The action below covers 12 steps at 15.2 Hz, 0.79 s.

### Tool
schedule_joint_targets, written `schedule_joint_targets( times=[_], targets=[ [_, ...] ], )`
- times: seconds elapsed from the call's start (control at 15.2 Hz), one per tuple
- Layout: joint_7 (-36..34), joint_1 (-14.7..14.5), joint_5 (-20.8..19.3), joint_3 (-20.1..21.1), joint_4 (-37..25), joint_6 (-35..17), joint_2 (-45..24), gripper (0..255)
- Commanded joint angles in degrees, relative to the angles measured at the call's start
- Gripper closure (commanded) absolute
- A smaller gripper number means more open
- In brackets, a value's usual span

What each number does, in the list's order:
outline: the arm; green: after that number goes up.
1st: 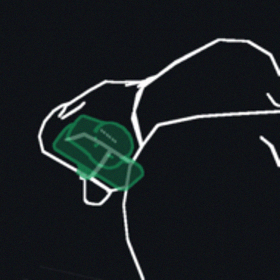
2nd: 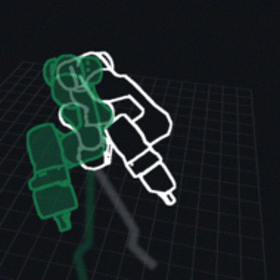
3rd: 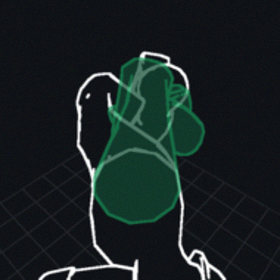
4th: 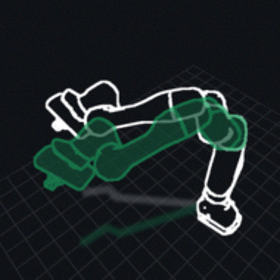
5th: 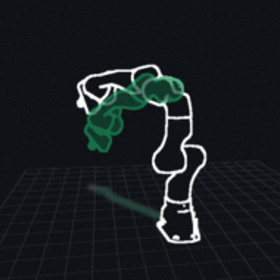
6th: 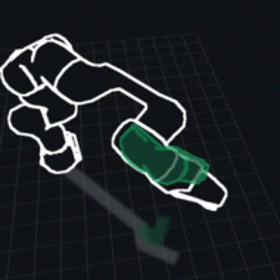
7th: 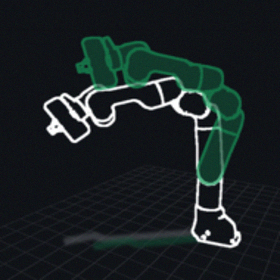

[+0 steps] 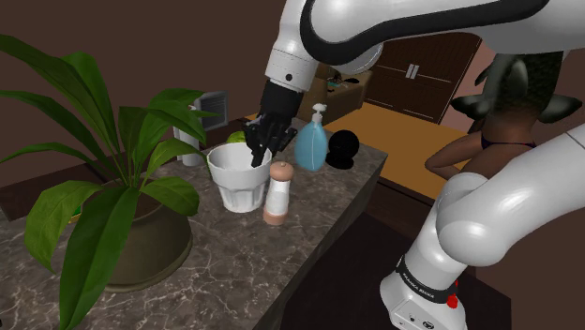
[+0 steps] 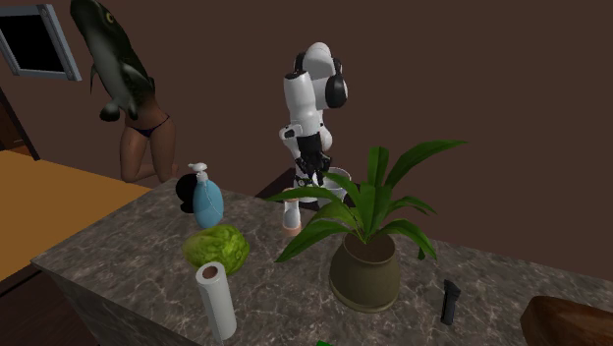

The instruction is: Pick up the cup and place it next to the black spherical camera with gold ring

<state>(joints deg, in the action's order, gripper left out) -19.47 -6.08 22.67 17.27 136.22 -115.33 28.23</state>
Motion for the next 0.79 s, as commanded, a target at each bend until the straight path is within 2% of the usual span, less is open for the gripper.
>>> schedule_joint_targets(
  times=[0.0,0.59,0.73],
  targets=[
    [-0.4,0.11,-0.32,-0.22,-1.51,1.68,0.22,255],
    [-1.93,0.51,-1.46,-1.11,-7.85,8.25,0.58,255],
    [0.84,1.32,-2.06,-3.47,-6.79,9.21,1.74,255]
  ],
)
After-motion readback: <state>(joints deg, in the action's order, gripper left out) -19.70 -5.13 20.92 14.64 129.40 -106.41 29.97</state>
